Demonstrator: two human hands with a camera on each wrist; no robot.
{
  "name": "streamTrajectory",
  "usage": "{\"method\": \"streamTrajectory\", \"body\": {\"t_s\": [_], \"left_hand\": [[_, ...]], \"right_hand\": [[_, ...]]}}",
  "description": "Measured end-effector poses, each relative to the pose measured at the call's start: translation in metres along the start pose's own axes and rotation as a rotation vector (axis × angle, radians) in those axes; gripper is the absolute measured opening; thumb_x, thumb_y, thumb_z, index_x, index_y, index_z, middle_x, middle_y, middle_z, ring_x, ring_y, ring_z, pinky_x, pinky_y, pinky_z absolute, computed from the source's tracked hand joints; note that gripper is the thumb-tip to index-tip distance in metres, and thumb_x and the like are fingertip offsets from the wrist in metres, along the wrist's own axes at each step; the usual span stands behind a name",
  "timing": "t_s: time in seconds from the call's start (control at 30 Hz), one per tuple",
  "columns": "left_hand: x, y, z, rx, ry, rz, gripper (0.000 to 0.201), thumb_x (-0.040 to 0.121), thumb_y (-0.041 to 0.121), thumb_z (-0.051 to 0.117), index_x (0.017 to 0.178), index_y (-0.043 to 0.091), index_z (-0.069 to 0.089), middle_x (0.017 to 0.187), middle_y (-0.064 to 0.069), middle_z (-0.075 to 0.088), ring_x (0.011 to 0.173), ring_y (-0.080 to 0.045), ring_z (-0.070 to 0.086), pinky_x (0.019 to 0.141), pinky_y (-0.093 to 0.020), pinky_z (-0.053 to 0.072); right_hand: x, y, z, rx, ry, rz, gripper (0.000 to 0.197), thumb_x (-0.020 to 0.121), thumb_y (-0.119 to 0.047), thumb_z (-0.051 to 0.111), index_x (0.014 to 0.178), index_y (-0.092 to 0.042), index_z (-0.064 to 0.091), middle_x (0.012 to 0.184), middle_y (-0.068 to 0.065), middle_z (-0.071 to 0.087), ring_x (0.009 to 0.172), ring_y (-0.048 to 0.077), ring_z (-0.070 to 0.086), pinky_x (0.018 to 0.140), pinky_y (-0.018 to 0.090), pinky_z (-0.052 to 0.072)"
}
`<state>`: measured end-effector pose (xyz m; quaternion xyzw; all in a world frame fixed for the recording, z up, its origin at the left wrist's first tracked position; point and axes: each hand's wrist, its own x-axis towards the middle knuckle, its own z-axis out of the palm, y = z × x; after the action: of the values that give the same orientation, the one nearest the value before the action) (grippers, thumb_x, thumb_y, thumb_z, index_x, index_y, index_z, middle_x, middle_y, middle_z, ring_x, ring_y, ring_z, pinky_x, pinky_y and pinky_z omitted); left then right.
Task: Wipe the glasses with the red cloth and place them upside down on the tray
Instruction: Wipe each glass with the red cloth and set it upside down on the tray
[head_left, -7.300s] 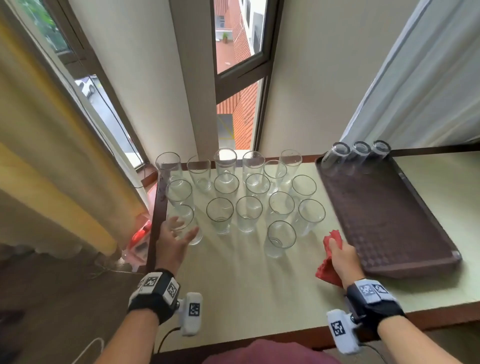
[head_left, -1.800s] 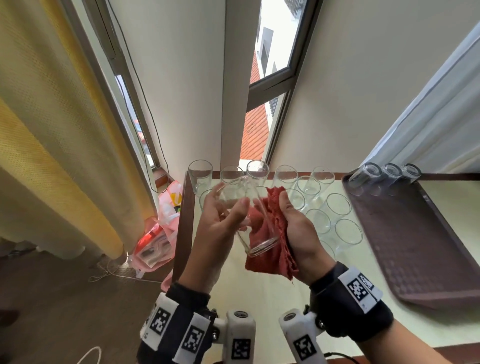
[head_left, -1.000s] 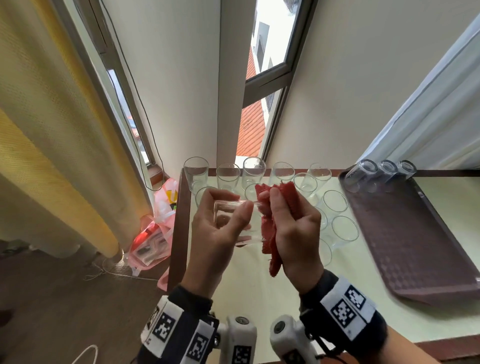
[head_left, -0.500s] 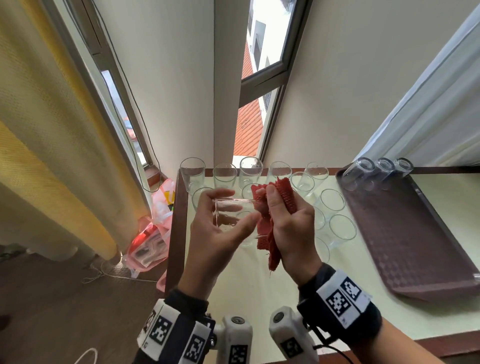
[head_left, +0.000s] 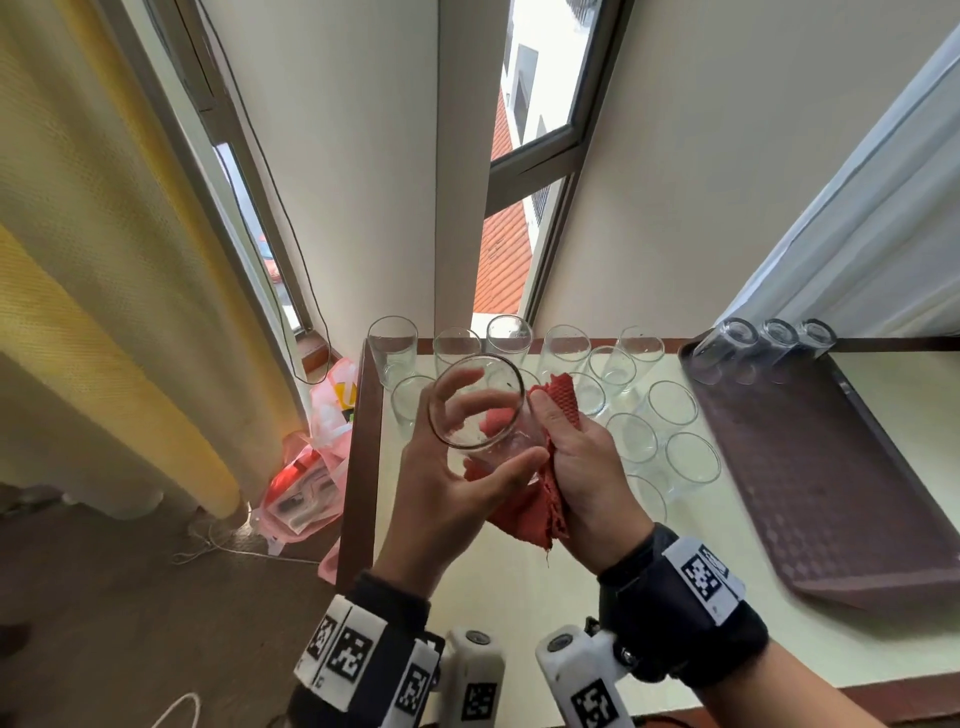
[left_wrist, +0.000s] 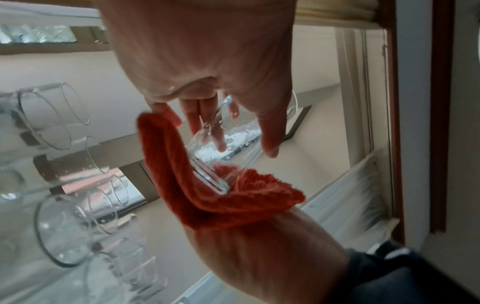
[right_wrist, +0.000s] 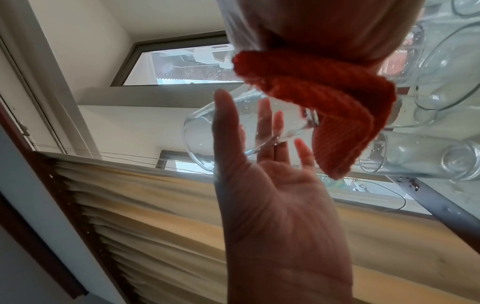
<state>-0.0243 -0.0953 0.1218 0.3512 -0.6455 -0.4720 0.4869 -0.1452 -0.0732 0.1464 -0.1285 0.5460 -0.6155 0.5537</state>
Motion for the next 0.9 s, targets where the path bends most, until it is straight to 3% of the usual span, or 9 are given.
{"method": "streamTrajectory", "body": {"t_s": [0.1, 0.2, 0.33, 0.5, 0.63, 0.73, 0.8, 0.87, 0.9], "left_hand": [[-0.001, -0.003, 0.002, -0.004, -0.001, -0.035, 0.078, 0.069, 0.048, 0.076, 0.132, 0.011, 0.051, 0.119, 0.032, 0.058, 0.121, 0.003, 0.055, 0.102, -0.025, 0.044], [0.0, -0.008, 0.0, -0.043, 0.009, -0.073, 0.078, 0.069, 0.049, 0.08, 0.136, 0.035, 0.042, 0.108, 0.011, 0.064, 0.11, -0.014, 0.065, 0.097, -0.04, 0.054], [0.005, -0.011, -0.014, 0.036, -0.075, -0.139, 0.075, 0.063, 0.062, 0.074, 0.127, 0.061, 0.035, 0.103, 0.016, 0.059, 0.093, -0.005, 0.067, 0.08, -0.03, 0.06], [-0.003, -0.015, -0.018, 0.194, -0.26, -0.198, 0.079, 0.063, 0.06, 0.081, 0.114, 0.045, 0.021, 0.097, 0.006, 0.06, 0.075, -0.011, 0.067, 0.074, -0.035, 0.061], [-0.005, -0.009, -0.015, 0.357, -0.34, -0.111, 0.07, 0.069, 0.056, 0.08, 0.111, 0.041, 0.027, 0.097, 0.015, 0.061, 0.073, -0.009, 0.063, 0.069, -0.024, 0.057], [-0.005, -0.003, -0.013, 0.447, -0.353, 0.02, 0.063, 0.063, 0.072, 0.069, 0.109, 0.043, 0.037, 0.091, 0.024, 0.061, 0.066, -0.005, 0.062, 0.064, -0.024, 0.057], [-0.005, 0.0, -0.013, 0.479, -0.341, 0.054, 0.063, 0.061, 0.074, 0.065, 0.108, 0.043, 0.039, 0.091, 0.022, 0.064, 0.064, -0.001, 0.06, 0.065, -0.018, 0.055], [-0.003, 0.001, -0.015, 0.456, -0.321, 0.035, 0.059, 0.058, 0.073, 0.068, 0.102, 0.046, 0.04, 0.088, 0.019, 0.069, 0.062, 0.001, 0.059, 0.063, -0.015, 0.052], [-0.003, 0.002, -0.016, 0.414, -0.31, -0.008, 0.058, 0.056, 0.072, 0.071, 0.099, 0.047, 0.041, 0.085, 0.016, 0.07, 0.061, 0.0, 0.06, 0.062, -0.018, 0.054]], "right_hand": [[0.002, 0.0, -0.008, -0.074, 0.002, 0.002, 0.026, 0.094, -0.02, 0.061, 0.104, 0.004, 0.067, 0.097, 0.03, 0.069, 0.085, 0.042, 0.065, 0.089, 0.062, 0.053], [0.003, -0.003, -0.016, -0.116, 0.019, -0.012, 0.017, 0.096, -0.012, 0.059, 0.103, 0.002, 0.066, 0.09, 0.022, 0.071, 0.076, 0.032, 0.069, 0.076, 0.044, 0.059], [0.002, -0.011, -0.03, -0.172, 0.052, -0.12, 0.015, 0.098, -0.012, 0.055, 0.104, -0.004, 0.066, 0.089, 0.018, 0.071, 0.074, 0.028, 0.069, 0.07, 0.04, 0.06], [-0.008, -0.022, -0.034, -0.205, -0.092, -0.297, 0.025, 0.096, -0.028, 0.053, 0.112, -0.013, 0.065, 0.103, 0.027, 0.067, 0.085, 0.037, 0.067, 0.081, 0.05, 0.058], [-0.016, -0.017, -0.03, -0.522, -0.299, -0.417, 0.036, 0.091, -0.038, 0.044, 0.122, -0.029, 0.061, 0.092, 0.021, 0.062, 0.08, 0.023, 0.061, 0.073, 0.027, 0.055], [-0.008, -0.01, -0.032, -0.648, -0.426, -0.393, 0.052, 0.092, -0.036, 0.044, 0.144, -0.031, 0.045, 0.111, -0.01, 0.063, 0.098, -0.003, 0.062, 0.084, 0.014, 0.05], [-0.005, -0.01, -0.03, -0.604, -0.455, -0.32, 0.055, 0.09, -0.038, 0.047, 0.145, -0.032, 0.043, 0.127, -0.008, 0.061, 0.117, 0.007, 0.06, 0.098, 0.026, 0.051], [-0.004, -0.01, -0.028, -0.619, -0.436, -0.319, 0.045, 0.091, -0.038, 0.049, 0.135, -0.033, 0.051, 0.11, 0.001, 0.067, 0.105, 0.023, 0.064, 0.093, 0.037, 0.054], [-0.005, -0.009, -0.028, -0.64, -0.419, -0.351, 0.038, 0.091, -0.038, 0.05, 0.128, -0.032, 0.055, 0.095, -0.003, 0.068, 0.092, 0.019, 0.066, 0.085, 0.035, 0.055]]}}
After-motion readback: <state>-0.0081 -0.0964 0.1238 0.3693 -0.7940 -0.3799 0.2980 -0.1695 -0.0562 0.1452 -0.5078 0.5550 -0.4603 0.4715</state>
